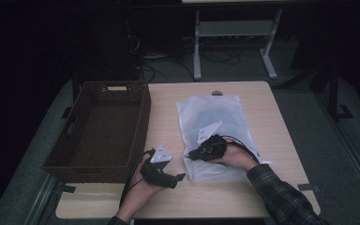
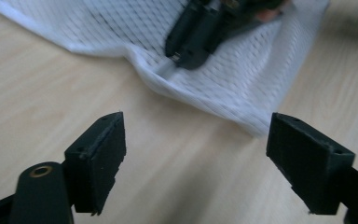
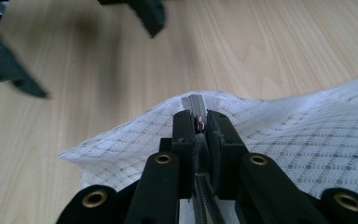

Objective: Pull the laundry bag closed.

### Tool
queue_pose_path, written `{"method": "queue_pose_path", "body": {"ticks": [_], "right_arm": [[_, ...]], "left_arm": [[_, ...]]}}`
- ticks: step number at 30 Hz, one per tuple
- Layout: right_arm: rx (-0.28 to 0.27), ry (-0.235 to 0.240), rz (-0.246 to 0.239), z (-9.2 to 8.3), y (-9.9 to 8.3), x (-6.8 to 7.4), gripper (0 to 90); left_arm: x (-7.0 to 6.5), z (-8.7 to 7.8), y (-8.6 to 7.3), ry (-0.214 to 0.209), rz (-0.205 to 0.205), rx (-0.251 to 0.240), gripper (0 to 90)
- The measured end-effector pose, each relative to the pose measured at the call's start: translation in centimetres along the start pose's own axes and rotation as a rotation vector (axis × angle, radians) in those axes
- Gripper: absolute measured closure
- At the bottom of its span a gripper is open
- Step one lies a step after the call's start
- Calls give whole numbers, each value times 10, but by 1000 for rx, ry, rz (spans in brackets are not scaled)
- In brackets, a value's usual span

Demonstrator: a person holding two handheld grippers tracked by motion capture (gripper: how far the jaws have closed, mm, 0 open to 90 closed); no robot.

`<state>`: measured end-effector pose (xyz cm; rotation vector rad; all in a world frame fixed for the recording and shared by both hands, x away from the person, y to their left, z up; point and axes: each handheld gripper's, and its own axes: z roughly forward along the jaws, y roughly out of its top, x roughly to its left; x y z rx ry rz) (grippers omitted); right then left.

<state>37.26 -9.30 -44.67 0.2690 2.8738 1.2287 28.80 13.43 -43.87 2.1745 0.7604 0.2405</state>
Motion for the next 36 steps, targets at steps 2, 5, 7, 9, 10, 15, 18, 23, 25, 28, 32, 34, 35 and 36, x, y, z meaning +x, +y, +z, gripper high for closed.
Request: {"method": "queue_pose_path", "body": {"ticks": [2, 5, 7, 9, 10, 15, 18, 23, 25, 28, 32, 34, 35, 36], "right_arm": [[-11, 9, 7, -4, -1, 0, 816], [-30, 16, 8, -8, -2, -2, 817], [-43, 23, 7, -11, -2, -2, 817], [-52, 26, 8, -14, -2, -3, 817], [-60, 27, 9, -16, -2, -3, 817], [-80, 36, 14, -21, -3, -3, 818], [-89, 42, 12, -23, -3, -4, 818], [-92, 48, 20, -24, -4, -4, 818], [-95, 51, 21, -25, -4, -4, 818], [-98, 54, 22, -25, -4, -4, 818], [-104, 56, 23, -26, -4, -5, 818], [-107, 54, 23, -27, -4, -4, 818], [-108, 53, 22, -27, -4, -4, 818], [-110, 53, 24, -27, -4, -4, 817]], "left_arm": [[6, 3, 6, -5, 0, -6, 220], [12, 10, 14, -22, 15, -19, 262], [17, 14, 19, -42, 30, -11, 308], [20, 19, 22, -57, 31, -3, 327], [21, 21, 22, -69, 37, -2, 345], [23, 27, 27, -97, 81, -9, 404], [22, 29, 29, -107, 113, -10, 451], [21, 32, 32, -107, 153, 1, 570], [21, 33, 32, -107, 156, 3, 616], [21, 34, 32, -111, 156, 4, 678], [21, 34, 33, -106, 147, 2, 742], [21, 34, 33, -100, 140, -3, 783], [20, 34, 33, -97, 132, -6, 804], [20, 34, 33, -93, 124, -10, 818]]}}
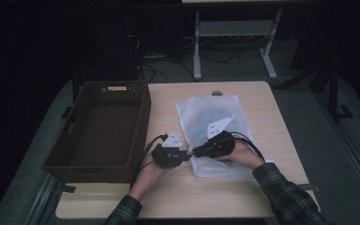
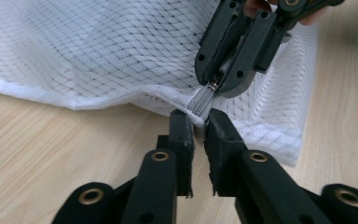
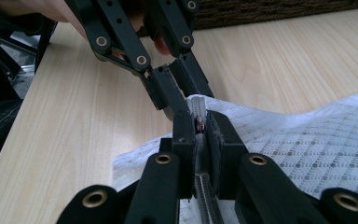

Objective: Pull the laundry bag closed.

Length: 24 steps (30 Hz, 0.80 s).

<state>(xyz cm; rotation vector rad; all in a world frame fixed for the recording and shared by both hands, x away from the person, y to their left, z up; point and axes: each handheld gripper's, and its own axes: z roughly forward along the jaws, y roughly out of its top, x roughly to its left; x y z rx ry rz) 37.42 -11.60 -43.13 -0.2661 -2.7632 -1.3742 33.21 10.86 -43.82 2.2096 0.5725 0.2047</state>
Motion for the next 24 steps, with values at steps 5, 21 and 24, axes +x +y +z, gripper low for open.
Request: {"method": "queue_pose_path", "body": {"ticks": [5, 21, 24], "right_arm": [[-4, -8, 6, -2, 0, 0, 795], [63, -46, 96, -18, -18, 18, 722], [60, -32, 111, -14, -20, 18, 733]], "left_arm": [[-3, 0, 0, 11, -34, -16, 857], [-10, -4, -6, 52, -10, -39, 862], [-11, -4, -7, 48, -8, -40, 862]]}}
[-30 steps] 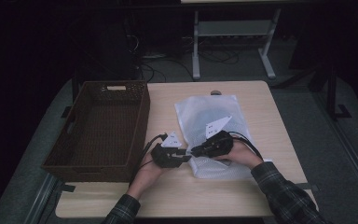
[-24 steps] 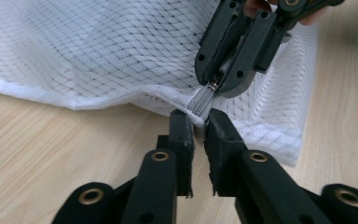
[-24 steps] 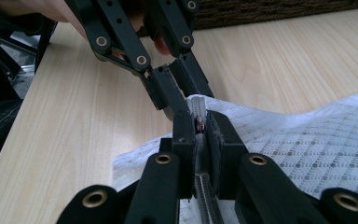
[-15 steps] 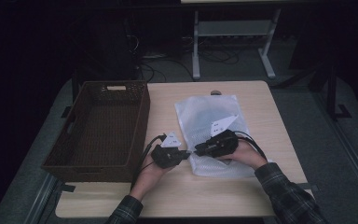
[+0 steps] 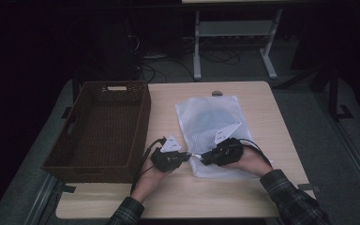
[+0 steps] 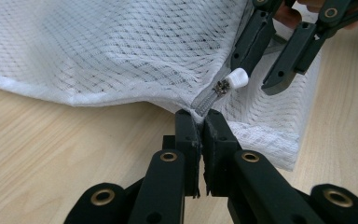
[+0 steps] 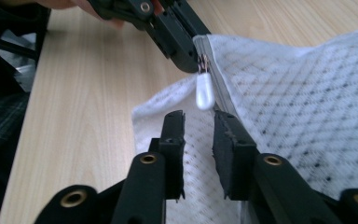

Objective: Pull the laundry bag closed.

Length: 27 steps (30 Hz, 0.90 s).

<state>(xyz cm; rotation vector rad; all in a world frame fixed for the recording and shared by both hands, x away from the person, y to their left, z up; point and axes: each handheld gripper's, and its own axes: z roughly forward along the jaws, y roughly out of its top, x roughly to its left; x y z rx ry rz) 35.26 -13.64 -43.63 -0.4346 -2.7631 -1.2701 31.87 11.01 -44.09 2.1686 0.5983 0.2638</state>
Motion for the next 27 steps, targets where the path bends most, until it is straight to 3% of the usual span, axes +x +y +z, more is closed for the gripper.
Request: {"method": "queue_pose_path", "body": {"ticks": [7, 17, 22, 27], "right_arm": [[-21, 37, 38, 6, 1, -4, 763], [-18, 79, 49, 12, 7, -3, 783], [-9, 81, 54, 19, 11, -2, 791], [5, 46, 59, 19, 11, -2, 846]], "left_arm": [[-1, 0, -1, -2, 2, -9, 861], [-4, 1, -1, 1, 18, -15, 861], [-4, 0, -1, 0, 23, -19, 861], [-4, 0, -1, 2, 21, -21, 862]]}}
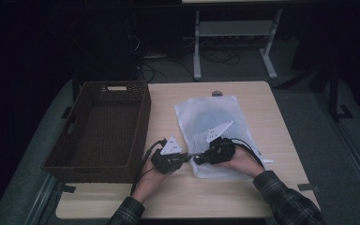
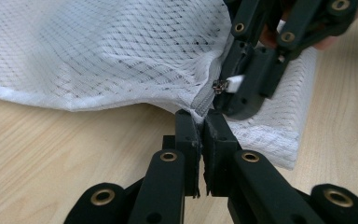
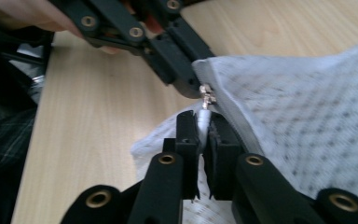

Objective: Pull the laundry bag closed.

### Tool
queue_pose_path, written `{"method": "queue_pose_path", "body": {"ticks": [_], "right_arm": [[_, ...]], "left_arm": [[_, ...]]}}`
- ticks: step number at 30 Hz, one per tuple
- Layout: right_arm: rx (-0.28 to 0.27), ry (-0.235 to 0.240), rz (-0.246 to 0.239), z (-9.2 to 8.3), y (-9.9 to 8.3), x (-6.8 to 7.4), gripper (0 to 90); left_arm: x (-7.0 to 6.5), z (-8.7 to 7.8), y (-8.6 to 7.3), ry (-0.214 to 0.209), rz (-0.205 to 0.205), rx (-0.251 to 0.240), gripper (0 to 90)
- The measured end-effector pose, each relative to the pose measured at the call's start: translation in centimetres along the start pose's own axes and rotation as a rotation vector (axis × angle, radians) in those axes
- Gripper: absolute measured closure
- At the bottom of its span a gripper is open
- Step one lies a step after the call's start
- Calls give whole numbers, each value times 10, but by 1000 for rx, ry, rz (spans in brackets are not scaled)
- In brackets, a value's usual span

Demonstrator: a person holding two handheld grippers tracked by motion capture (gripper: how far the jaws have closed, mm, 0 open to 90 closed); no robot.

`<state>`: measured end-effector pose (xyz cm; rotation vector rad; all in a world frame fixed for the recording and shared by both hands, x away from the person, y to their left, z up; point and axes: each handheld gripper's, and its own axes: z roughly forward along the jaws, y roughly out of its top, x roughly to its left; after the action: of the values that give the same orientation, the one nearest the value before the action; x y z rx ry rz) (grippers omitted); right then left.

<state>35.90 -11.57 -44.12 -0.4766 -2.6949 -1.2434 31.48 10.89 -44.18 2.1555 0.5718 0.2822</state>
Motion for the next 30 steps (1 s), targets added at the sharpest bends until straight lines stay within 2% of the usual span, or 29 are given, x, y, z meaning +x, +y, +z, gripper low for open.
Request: {"method": "queue_pose_path", "body": {"ticks": [10, 18, 30], "right_arm": [[22, -59, -32, 0, 2, 4, 860], [29, -79, -47, -2, 2, 5, 862], [36, -89, -40, -4, -4, 6, 861]], "left_arm": [[0, 0, 1, 12, -16, 11, 868], [0, -1, 0, 14, -32, 11, 872], [3, -2, -1, 8, -61, 11, 875]]}}
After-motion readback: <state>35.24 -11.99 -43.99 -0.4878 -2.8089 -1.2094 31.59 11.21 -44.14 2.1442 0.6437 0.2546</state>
